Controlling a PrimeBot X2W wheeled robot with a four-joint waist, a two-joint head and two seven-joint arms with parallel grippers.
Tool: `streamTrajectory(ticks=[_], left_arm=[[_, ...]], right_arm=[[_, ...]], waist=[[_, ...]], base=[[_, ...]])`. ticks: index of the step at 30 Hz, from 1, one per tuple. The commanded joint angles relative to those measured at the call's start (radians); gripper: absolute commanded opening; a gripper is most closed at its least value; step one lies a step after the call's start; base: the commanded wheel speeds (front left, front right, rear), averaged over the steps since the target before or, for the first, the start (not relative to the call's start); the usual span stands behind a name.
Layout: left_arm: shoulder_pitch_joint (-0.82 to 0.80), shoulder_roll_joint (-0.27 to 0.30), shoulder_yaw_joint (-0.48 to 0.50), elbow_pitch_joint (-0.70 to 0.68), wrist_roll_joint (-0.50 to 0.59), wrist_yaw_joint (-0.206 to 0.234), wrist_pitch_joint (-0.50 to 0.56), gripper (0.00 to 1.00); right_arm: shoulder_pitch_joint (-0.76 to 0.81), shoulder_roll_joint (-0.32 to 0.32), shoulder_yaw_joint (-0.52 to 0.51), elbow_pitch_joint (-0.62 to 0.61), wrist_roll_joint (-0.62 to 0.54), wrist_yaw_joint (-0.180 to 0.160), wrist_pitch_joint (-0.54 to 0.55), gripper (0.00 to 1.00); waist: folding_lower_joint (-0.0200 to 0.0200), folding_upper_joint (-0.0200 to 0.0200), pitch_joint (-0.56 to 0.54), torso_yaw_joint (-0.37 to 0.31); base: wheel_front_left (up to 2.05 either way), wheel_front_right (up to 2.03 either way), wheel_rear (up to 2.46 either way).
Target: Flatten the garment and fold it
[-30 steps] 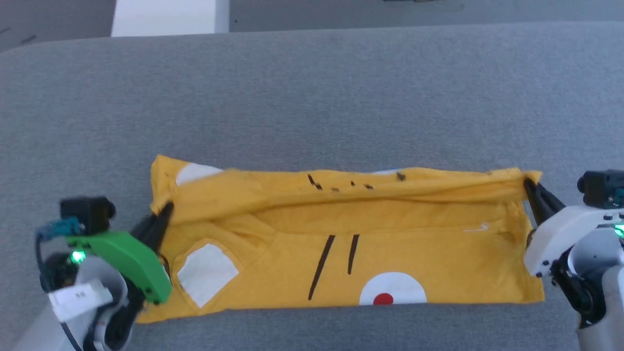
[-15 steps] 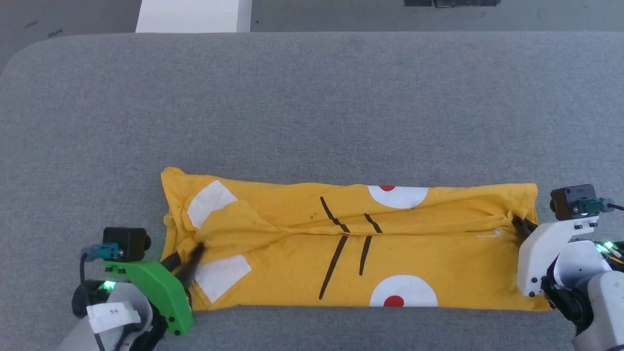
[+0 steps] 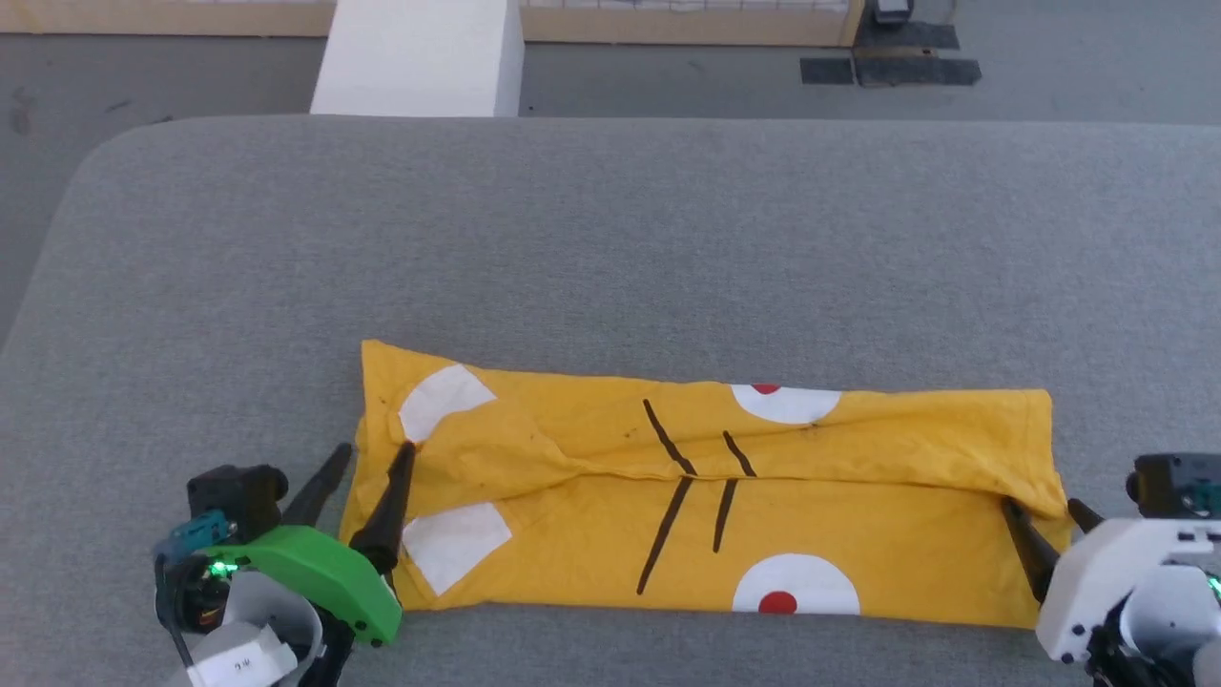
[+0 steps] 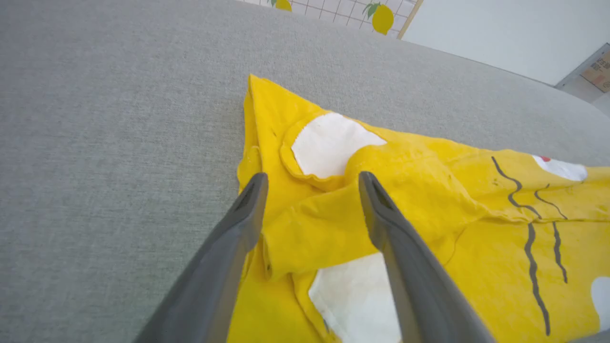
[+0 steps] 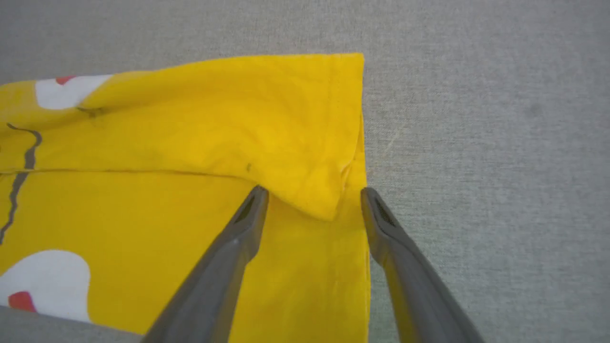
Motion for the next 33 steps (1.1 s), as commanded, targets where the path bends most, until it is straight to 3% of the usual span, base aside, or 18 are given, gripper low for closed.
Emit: streamTrajectory(ticks=[1, 5, 10, 16, 23, 33], left_arm=[[-0.008, -0.01, 0.01, 0.001, 0.024, 0.011, -0.04, 1.0], [-0.037, -0.032, 0.041, 0.013, 0.082, 0.033, -0.136, 1.0], [-0.092, -0.072, 0.107, 0.016, 0.199, 0.057, -0.163, 1.0], [-0.117, -0.15, 0.226, 0.011, 0.342, 0.038, -0.164, 1.0], [-0.117, -0.22, 0.332, 0.056, 0.422, 0.003, -0.164, 1.0], [-0.109, -0.284, 0.407, 0.096, 0.507, -0.056, -0.164, 1.0]], right_arm=[[0.021, 0.013, -0.011, -0.028, 0.008, -0.001, -0.015, 1.0], [0.058, 0.053, -0.042, -0.097, 0.012, -0.001, -0.072, 1.0], [0.061, 0.1, -0.081, -0.126, 0.004, -0.001, -0.161, 1.0], [0.015, 0.127, -0.121, -0.071, -0.022, -0.001, -0.219, 1.0], [-0.073, 0.129, -0.183, 0.101, 0.019, -0.001, -0.181, 1.0], [-0.175, 0.13, -0.193, 0.324, -0.061, -0.001, -0.032, 1.0]], waist=[[0.0001, 0.0, -0.018, 0.018], [0.0001, 0.0, -0.027, 0.026], [0.0001, 0.0, -0.034, 0.031], [0.0001, 0.0, -0.039, 0.026], [0.0001, 0.0, -0.043, 0.018], [0.0001, 0.0, -0.041, 0.027]], base=[[0.0, 0.0, 0.0], [0.0, 0.0, 0.0], [0.0, 0.0, 0.0], [0.0, 0.0, 0.0], [0.0, 0.0, 0.0], [0.0, 0.0, 0.0]])
